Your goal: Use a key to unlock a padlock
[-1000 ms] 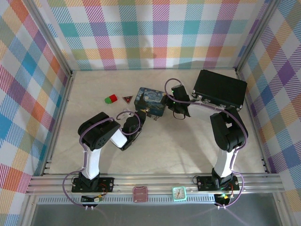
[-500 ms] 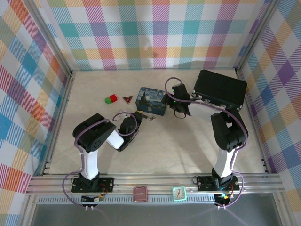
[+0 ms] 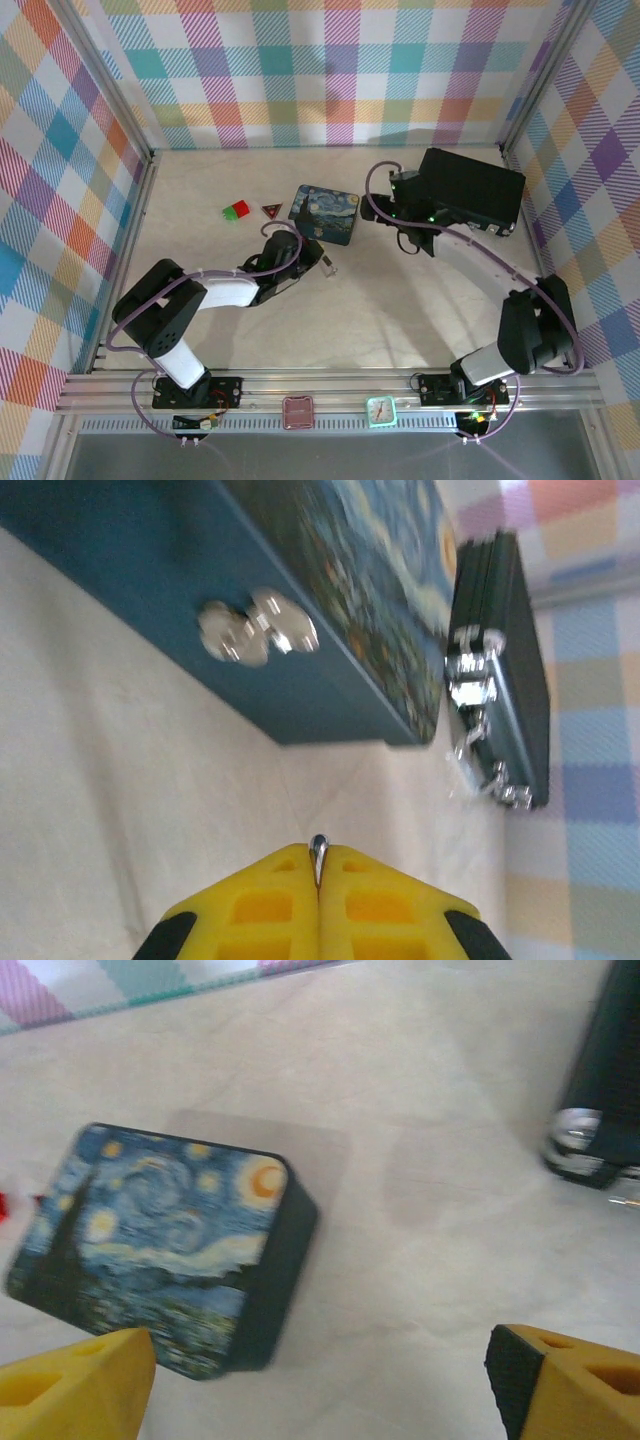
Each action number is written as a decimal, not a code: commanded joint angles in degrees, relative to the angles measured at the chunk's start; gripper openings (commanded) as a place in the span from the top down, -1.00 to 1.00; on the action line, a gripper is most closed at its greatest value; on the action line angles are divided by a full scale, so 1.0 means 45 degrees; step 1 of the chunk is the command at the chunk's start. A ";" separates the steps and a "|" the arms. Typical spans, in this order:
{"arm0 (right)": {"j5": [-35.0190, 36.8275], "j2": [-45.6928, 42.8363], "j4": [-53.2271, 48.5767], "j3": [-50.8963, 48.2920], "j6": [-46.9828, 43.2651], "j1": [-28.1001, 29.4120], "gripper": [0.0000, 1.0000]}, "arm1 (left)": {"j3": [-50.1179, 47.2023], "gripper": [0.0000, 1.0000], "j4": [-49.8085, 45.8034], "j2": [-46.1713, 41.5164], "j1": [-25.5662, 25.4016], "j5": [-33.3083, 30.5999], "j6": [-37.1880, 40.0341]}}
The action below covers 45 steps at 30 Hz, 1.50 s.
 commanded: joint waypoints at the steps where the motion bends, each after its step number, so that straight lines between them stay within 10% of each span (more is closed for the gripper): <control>1: 0.1601 -0.0487 -0.0892 -0.1030 -0.1449 -0.0224 -0.82 | 0.0809 1.00 -0.2676 0.0217 -0.0627 0.0771 0.1093; 10: 0.3132 -0.1846 -0.0047 -0.3524 -0.1925 -0.1164 -0.86 | 0.1585 0.92 -0.3235 0.1303 -0.1081 0.1192 0.1685; 16: 0.3131 -0.1816 0.2571 -0.4860 -0.3006 -0.2216 -0.87 | 0.2088 -0.12 -0.4851 0.0911 -0.1078 0.0416 0.2301; 28: 0.3468 -0.0011 0.8141 -0.6547 -0.3565 -0.3517 -0.87 | 0.3616 -0.96 -0.7487 -0.0235 0.0157 0.0424 0.5609; 36: 0.2240 0.0583 1.3376 -0.8330 -0.4804 -0.3930 -0.93 | 0.2611 -0.99 -0.7834 -0.3109 0.2671 -0.1416 0.8121; 45: -0.1482 0.0661 1.2351 -0.8033 -0.4274 -0.5332 -0.98 | 0.0811 -1.00 -0.7139 -0.5616 0.5504 -0.3968 1.0237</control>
